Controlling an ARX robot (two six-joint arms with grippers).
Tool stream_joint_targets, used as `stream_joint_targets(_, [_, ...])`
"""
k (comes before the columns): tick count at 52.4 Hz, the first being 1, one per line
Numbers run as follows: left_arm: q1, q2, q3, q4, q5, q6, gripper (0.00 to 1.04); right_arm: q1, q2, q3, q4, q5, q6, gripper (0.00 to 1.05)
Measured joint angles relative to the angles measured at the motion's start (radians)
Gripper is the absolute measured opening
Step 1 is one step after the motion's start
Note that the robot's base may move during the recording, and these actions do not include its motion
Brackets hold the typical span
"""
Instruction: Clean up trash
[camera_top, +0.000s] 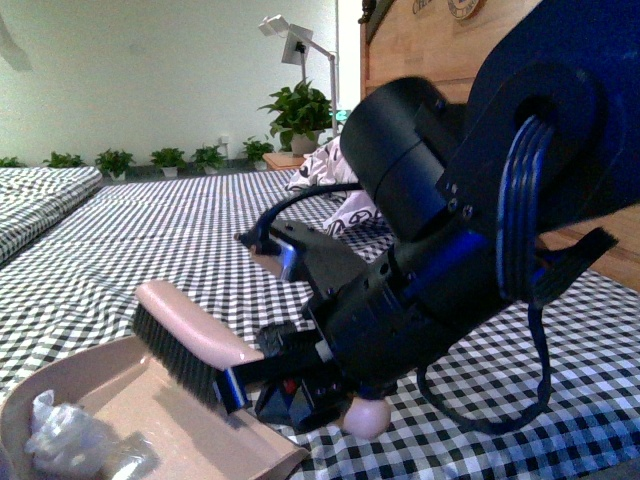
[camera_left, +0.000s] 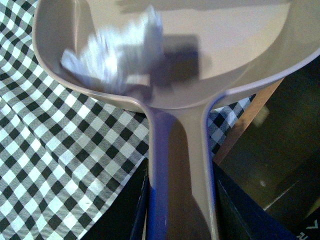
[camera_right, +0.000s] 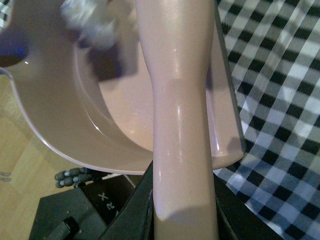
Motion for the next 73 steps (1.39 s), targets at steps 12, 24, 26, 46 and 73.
stream_joint_targets(12, [0.000,0.000,0.000,0.000,0.001,0.000,0.29,-0.072,-0.021,0.003,0.023,0.086,-0.008,0.19])
stream_joint_targets(24, [0.000,0.000,0.000,0.000,0.002,0.000,0.29,-0.134,-0.035,-0.003,0.078,0.181,0.001,0.19])
stream_joint_targets(26, [0.000,0.000,0.000,0.000,0.002,0.000,0.29,-0.145,-0.044,-0.005,0.088,0.189,0.011,0.19])
stream_joint_targets(46, [-0.008,-0.075,-0.097,0.395,-0.096,-0.355,0.29,-0.434,-0.328,-0.110,0.143,0.136,0.122,0.19])
stream_joint_targets(73, [-0.115,-0.353,-0.053,0.414,-0.666,-0.516,0.29,-0.616,-0.808,-0.209,0.017,-0.177,0.266,0.19])
